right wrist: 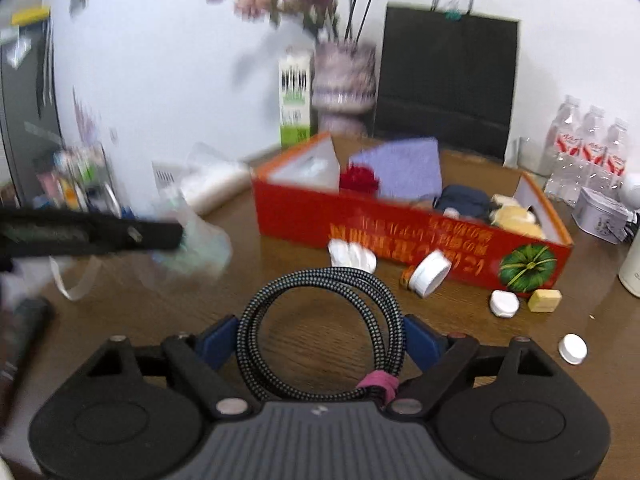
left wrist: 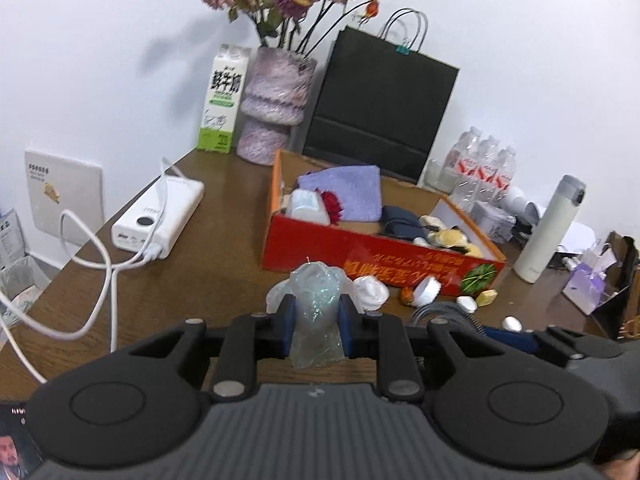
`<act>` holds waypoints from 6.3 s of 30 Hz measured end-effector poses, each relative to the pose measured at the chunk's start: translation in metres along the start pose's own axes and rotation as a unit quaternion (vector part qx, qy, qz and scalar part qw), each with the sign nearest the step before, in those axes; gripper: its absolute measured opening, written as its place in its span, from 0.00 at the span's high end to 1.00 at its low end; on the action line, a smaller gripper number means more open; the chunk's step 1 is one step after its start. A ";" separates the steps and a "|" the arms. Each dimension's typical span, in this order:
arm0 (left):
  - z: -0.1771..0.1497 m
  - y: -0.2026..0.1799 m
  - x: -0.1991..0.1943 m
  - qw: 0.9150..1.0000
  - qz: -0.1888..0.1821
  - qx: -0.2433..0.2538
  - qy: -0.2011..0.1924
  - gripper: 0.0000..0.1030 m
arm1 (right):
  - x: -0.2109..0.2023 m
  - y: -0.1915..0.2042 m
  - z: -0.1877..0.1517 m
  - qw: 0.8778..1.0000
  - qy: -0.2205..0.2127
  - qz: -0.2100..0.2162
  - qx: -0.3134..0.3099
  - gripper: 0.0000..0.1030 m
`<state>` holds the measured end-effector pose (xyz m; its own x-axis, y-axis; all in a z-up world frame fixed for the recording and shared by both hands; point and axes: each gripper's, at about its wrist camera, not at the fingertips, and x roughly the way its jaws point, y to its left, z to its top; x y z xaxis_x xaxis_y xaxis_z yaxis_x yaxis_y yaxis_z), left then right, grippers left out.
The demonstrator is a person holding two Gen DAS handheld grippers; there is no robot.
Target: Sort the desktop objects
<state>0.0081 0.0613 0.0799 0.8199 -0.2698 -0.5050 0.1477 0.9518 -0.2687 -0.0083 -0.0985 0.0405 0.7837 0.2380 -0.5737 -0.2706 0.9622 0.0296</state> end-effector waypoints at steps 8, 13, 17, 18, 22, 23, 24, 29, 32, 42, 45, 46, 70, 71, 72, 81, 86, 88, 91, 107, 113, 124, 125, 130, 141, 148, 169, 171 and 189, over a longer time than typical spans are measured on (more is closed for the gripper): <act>0.118 -0.028 0.030 0.997 -0.028 0.069 -0.038 0.77 | -0.007 -0.040 0.092 0.996 -0.088 -0.007 0.005 0.15; 0.177 -0.027 0.140 0.995 0.009 0.092 0.022 0.77 | 0.081 -0.085 0.159 0.998 -0.039 -0.012 0.040 0.15; 0.183 -0.007 0.230 0.993 0.016 0.057 0.098 0.77 | 0.159 -0.110 0.174 0.998 0.029 -0.033 0.045 0.15; 0.180 -0.004 0.247 0.992 0.021 0.056 0.110 0.73 | 0.174 -0.114 0.173 0.997 0.046 -0.032 0.052 0.15; 0.176 -0.004 0.278 0.990 0.042 0.077 0.111 0.45 | 0.216 -0.123 0.167 0.994 0.089 -0.025 0.055 0.14; 0.177 -0.005 0.279 0.990 0.040 0.084 0.107 0.43 | 0.220 -0.125 0.165 0.993 0.101 -0.021 0.059 0.14; 0.179 -0.007 0.277 0.990 0.040 0.088 0.103 0.36 | 0.221 -0.127 0.163 0.992 0.111 -0.017 0.065 0.14; 0.188 -0.014 0.252 0.991 0.052 0.089 0.085 0.23 | 0.192 -0.138 0.167 0.993 0.076 -0.024 0.089 0.14; 0.184 -0.031 0.217 0.991 0.053 0.111 0.057 0.22 | 0.159 -0.144 0.167 0.994 0.045 -0.028 0.095 0.14; 0.116 -0.055 0.111 0.994 0.048 0.093 0.007 0.14 | 0.080 -0.144 0.144 0.991 -0.014 0.029 0.130 0.36; 0.091 -0.048 0.101 0.996 0.037 0.074 0.031 0.11 | 0.063 -0.138 0.138 0.992 -0.020 0.013 0.124 0.34; 0.082 -0.046 0.099 0.996 0.034 0.072 0.040 0.11 | 0.057 -0.137 0.133 0.992 -0.024 0.010 0.125 0.29; -0.030 -0.041 0.107 0.996 0.011 0.062 0.063 0.26 | 0.016 -0.113 -0.039 0.993 0.032 -0.023 0.113 0.40; -0.026 -0.041 0.111 0.996 0.013 0.065 0.064 0.30 | 0.020 -0.113 -0.034 0.993 0.026 -0.023 0.109 0.43; -0.021 -0.042 0.116 0.996 0.012 0.067 0.062 0.34 | 0.023 -0.113 -0.029 0.994 0.019 -0.023 0.106 0.45; 0.010 -0.054 0.158 0.994 -0.032 0.072 0.076 0.94 | 0.051 -0.097 -0.005 0.998 0.005 0.007 0.056 0.45; 0.021 -0.023 0.127 0.994 -0.097 -0.030 0.046 0.94 | 0.059 -0.077 0.000 0.998 0.010 0.050 0.026 0.45; 0.026 -0.007 0.118 0.991 -0.106 -0.072 0.025 0.94 | 0.070 -0.065 0.008 0.998 0.020 0.061 0.005 0.45; 0.029 0.006 0.118 0.994 -0.072 -0.087 0.012 0.94 | 0.090 -0.045 0.019 0.997 0.026 0.065 -0.030 0.47; 0.021 -0.040 0.072 0.999 -0.040 -0.022 0.013 0.94 | 0.027 -0.045 0.003 0.999 0.003 0.000 0.037 0.62; 0.024 -0.050 0.043 0.998 -0.060 -0.006 0.001 0.94 | -0.032 -0.067 -0.001 0.997 -0.036 -0.041 0.059 0.62; 0.151 -0.059 0.151 0.997 -0.032 0.042 0.051 0.94 | 0.035 -0.154 0.140 0.993 -0.050 -0.035 0.099 0.62; 0.155 -0.060 0.173 0.996 -0.025 0.043 0.069 0.94 | 0.055 -0.163 0.150 0.994 -0.034 -0.035 0.102 0.62; 0.161 -0.068 0.256 0.988 -0.020 0.073 0.132 0.63 | 0.151 -0.196 0.174 0.992 0.024 -0.061 0.106 0.46; 0.179 -0.070 0.255 0.992 0.001 0.085 0.098 0.29 | 0.171 -0.202 0.175 0.991 0.041 -0.082 0.099 0.22; 0.121 -0.062 0.158 0.996 -0.005 0.048 0.078 0.06 | 0.100 -0.171 0.122 0.989 0.047 -0.064 0.127 0.15; -0.098 -0.067 0.007 0.989 0.053 0.137 0.006 0.01 | -0.057 -0.063 -0.099 0.993 0.019 -0.098 0.064 0.13; -0.085 -0.072 0.016 0.990 0.033 0.137 0.010 0.04 | -0.057 -0.066 -0.095 0.994 0.012 -0.091 0.066 0.14; -0.010 -0.089 0.188 0.992 -0.051 0.079 0.088 0.85 | 0.059 -0.110 -0.010 0.999 0.030 -0.044 -0.012 0.60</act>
<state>0.1438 -0.0752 0.0005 0.6898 -0.3734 -0.6203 0.3208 0.9257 -0.2005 0.0619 -0.1918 -0.0043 0.7702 0.1439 -0.6214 -0.2162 0.9754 -0.0421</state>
